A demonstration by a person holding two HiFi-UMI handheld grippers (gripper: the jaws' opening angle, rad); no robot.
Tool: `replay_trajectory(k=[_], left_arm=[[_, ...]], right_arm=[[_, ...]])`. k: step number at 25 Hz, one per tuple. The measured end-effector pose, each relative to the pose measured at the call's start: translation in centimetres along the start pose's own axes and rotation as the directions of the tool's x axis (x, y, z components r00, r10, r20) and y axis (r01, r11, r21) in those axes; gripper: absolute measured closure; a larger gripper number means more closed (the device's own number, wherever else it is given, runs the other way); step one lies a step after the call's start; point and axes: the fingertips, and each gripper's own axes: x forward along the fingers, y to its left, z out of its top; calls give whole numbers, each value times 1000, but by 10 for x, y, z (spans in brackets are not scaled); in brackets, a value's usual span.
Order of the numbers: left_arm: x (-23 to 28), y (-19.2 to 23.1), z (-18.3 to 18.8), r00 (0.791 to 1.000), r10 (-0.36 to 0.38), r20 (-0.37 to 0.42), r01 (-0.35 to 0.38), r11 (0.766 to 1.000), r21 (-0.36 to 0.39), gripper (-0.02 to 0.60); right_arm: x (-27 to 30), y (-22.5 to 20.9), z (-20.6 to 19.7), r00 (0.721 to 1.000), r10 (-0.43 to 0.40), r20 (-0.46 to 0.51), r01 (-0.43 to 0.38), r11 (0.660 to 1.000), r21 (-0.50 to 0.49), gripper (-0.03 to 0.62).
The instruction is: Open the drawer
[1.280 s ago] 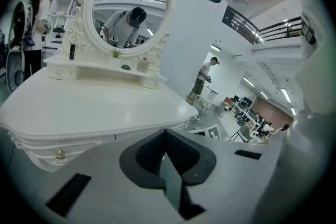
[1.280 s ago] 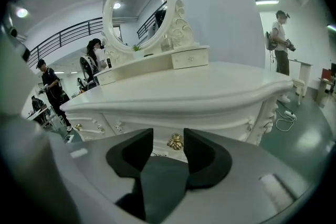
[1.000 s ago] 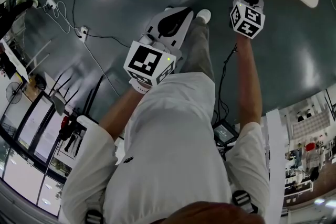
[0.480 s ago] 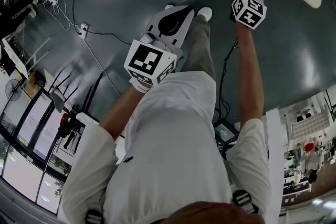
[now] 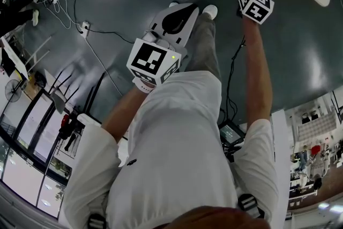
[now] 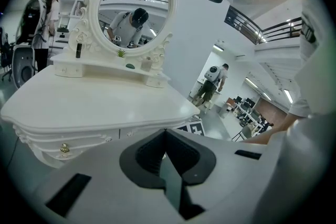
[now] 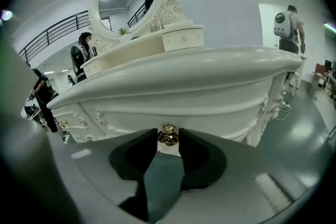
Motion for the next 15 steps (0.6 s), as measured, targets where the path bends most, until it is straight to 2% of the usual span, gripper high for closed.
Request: replay_trajectory(k=[15], left_arm=[[-7, -4, -9, 1000, -6, 9, 6, 1000, -6, 572]], right_arm=[[-13, -14, -15, 1000, -26, -10, 26, 1000, 11, 461]])
